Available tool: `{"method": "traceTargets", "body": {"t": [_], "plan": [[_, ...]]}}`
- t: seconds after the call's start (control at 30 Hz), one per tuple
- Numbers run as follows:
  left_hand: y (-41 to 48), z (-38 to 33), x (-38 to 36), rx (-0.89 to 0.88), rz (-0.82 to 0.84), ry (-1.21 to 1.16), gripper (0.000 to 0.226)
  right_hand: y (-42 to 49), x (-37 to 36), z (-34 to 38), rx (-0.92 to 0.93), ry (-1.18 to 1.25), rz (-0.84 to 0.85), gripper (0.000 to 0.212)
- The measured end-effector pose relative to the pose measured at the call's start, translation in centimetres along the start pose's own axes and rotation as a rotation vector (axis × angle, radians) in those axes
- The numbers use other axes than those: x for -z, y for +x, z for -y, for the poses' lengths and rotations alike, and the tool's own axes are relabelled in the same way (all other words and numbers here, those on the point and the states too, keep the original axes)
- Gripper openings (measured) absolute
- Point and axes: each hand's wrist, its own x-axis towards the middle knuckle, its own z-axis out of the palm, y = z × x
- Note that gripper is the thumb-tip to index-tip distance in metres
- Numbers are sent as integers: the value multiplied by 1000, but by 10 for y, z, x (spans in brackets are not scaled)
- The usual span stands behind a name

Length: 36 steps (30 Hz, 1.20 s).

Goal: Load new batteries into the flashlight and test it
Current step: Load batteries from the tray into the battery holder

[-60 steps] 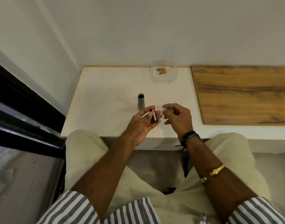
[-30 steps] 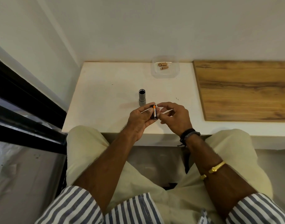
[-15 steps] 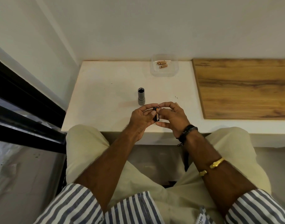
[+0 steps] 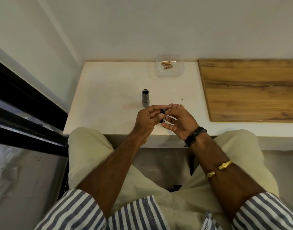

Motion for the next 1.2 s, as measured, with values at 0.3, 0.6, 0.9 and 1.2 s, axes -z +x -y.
{"method": "traceTargets", "body": {"t": [0.3,0.6,0.9,1.2], "plan": [[0,-1,0,-34,-7,-7,32,2,-1,-1,-8,19,-5,20],[2,4,-6,-80,-42,129,33,1,-9,-3,-24,50,-64,32],[6,2,-3,-27,-134,30,29,2,-12,-8,207,-166,-205,14],[9,-1,-5,61,-117,-41,26,6,-4,-5,408,-450,-312,15]]}}
